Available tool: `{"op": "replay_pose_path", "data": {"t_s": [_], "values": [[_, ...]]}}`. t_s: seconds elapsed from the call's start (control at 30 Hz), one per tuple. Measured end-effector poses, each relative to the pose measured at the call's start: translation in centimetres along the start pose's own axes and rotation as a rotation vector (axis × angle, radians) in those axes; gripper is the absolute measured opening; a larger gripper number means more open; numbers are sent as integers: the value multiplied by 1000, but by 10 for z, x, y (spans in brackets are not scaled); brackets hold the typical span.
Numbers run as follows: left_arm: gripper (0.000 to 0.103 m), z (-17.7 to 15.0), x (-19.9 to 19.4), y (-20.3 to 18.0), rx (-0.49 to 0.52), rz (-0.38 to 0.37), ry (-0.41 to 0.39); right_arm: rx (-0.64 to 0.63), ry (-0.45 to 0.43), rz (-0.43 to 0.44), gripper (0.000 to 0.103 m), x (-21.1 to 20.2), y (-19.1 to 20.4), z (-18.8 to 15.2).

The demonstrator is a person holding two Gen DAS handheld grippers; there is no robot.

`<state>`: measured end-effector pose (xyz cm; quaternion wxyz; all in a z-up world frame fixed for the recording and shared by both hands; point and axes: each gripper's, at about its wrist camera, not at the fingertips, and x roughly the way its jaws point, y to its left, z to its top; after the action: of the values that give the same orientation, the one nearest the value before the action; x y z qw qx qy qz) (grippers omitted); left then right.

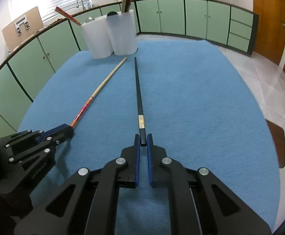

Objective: Organize utensils
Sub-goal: 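Lift both chopsticks and lower them into the holder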

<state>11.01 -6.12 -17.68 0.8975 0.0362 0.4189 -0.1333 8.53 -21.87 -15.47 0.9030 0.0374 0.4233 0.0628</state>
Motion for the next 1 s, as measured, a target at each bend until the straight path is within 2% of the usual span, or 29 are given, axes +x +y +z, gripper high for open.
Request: {"op": "replay_pose_path", "data": {"t_s": [0.2, 0.6, 1.0], "values": [[5, 15, -28, -1, 62, 26, -24, -47, -56, -11, 6, -21, 9, 13], [5, 60, -104, 8, 71, 2, -221, -87, -149, 10, 6, -57, 21, 45], [5, 107, -129, 13, 92, 5, -319, -97, -236, 84, 6, -96, 21, 99]]}}
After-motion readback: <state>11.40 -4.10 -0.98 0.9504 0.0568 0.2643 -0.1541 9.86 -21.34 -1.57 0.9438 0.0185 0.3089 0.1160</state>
